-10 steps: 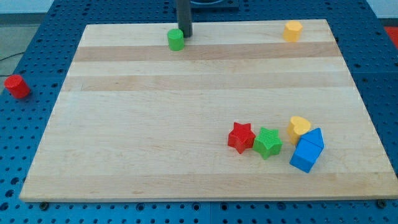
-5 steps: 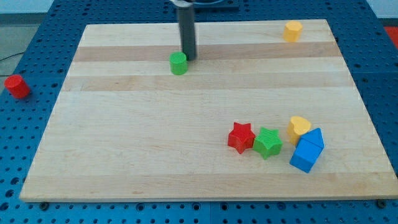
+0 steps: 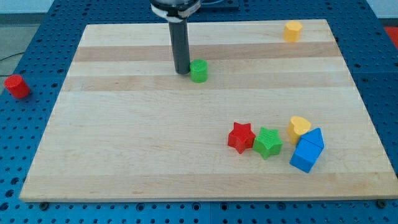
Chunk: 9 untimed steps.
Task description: Place the green circle on top of the green star
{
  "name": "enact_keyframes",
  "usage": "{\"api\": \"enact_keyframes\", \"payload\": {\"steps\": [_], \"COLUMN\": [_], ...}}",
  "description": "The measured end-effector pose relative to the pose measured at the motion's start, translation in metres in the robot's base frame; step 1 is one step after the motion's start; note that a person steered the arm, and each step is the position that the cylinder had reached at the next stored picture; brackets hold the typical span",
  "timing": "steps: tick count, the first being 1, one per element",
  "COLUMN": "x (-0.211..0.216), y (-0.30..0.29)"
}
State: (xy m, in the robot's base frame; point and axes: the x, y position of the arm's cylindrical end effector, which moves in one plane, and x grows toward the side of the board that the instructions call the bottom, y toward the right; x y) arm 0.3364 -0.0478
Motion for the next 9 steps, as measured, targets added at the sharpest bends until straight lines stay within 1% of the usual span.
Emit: {"api": "enact_keyframes", "payload": {"steps": [1, 2, 3, 4, 5, 6, 7, 8, 9], "x": [-0.003, 0.074, 0.045, 0.064, 0.116, 0.128, 0.088, 0.125, 0.145], "y": [0.036, 0.054, 0.039, 0.022, 0.066, 0.108, 0.030, -0.002, 0.089]}}
